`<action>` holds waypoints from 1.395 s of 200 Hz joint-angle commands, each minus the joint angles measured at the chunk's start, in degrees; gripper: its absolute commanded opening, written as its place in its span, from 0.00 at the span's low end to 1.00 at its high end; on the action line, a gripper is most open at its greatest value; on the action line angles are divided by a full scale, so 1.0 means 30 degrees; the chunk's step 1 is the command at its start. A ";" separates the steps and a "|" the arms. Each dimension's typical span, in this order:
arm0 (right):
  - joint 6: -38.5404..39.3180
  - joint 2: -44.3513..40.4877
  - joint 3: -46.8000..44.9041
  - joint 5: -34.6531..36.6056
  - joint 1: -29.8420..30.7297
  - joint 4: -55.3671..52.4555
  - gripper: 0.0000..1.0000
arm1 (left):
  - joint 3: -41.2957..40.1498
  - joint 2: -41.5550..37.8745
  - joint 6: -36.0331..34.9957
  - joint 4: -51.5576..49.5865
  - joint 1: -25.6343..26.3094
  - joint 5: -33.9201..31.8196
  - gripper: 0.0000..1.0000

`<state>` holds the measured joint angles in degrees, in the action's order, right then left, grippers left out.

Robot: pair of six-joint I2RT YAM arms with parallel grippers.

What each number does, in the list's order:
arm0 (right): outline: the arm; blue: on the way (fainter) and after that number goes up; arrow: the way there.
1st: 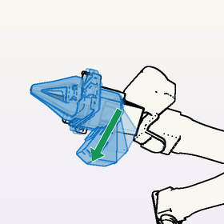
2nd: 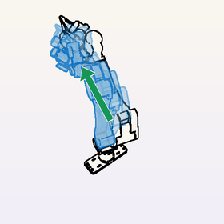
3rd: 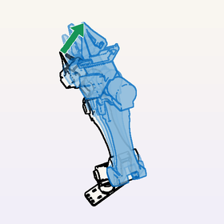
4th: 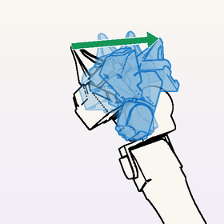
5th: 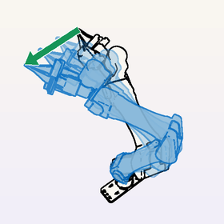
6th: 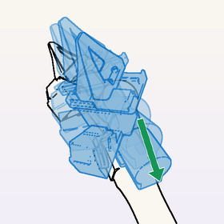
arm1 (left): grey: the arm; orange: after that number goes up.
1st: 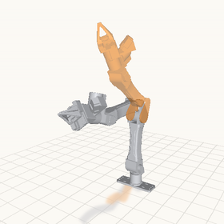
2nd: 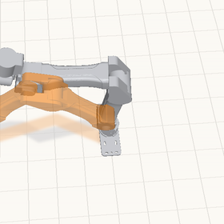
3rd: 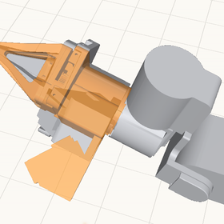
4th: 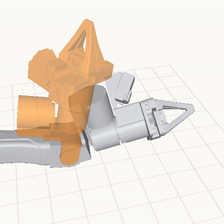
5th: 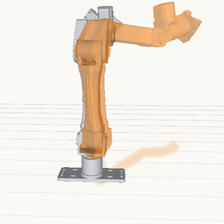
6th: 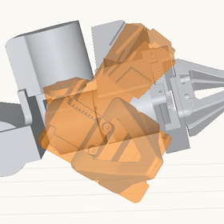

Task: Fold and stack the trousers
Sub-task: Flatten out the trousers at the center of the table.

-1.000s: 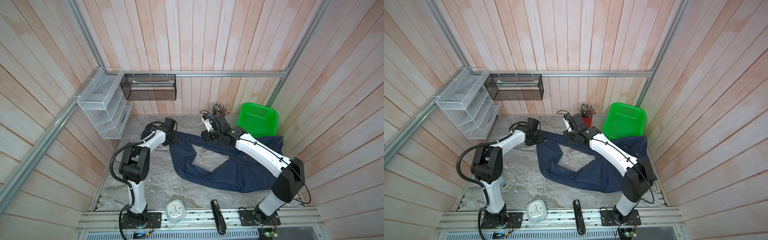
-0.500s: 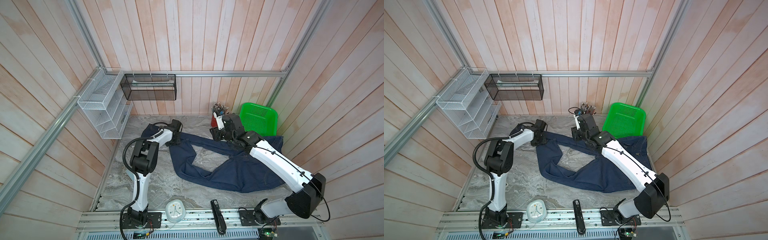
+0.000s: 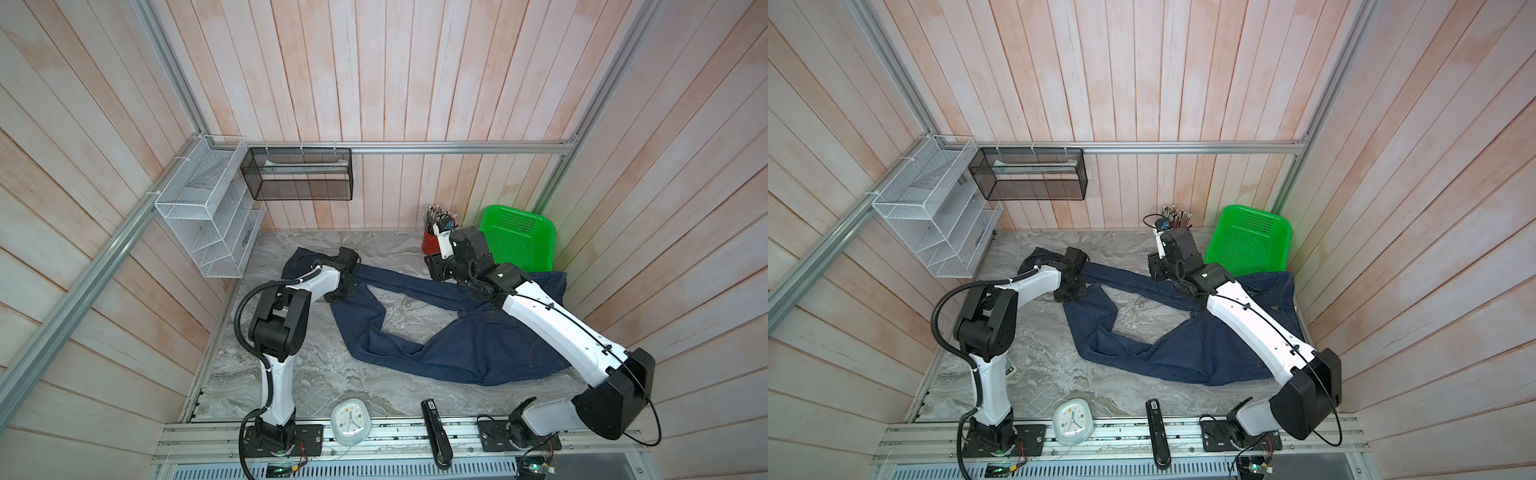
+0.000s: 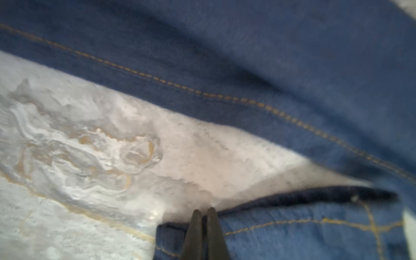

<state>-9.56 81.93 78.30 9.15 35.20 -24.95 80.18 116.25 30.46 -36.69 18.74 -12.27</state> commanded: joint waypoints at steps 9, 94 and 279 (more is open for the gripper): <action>-0.0240 -0.0543 -0.0347 0.0081 -0.0103 0.0406 0.49 | -0.2880 -0.2504 0.2396 -0.2184 -0.2456 -0.0989 0.00; -0.1591 -0.0968 -0.0929 0.0629 -0.1743 0.0143 0.49 | -0.9234 -1.2425 0.7786 -0.2309 -1.0447 0.0742 0.00; -0.7213 -0.0899 -0.5517 -0.0565 -0.5847 -0.0014 0.49 | 0.5090 -0.0358 0.1761 -0.1121 -0.7739 0.2687 0.60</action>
<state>-30.48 79.37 61.82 10.66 17.63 -26.96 88.33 108.22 40.38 -38.26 -4.01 -0.91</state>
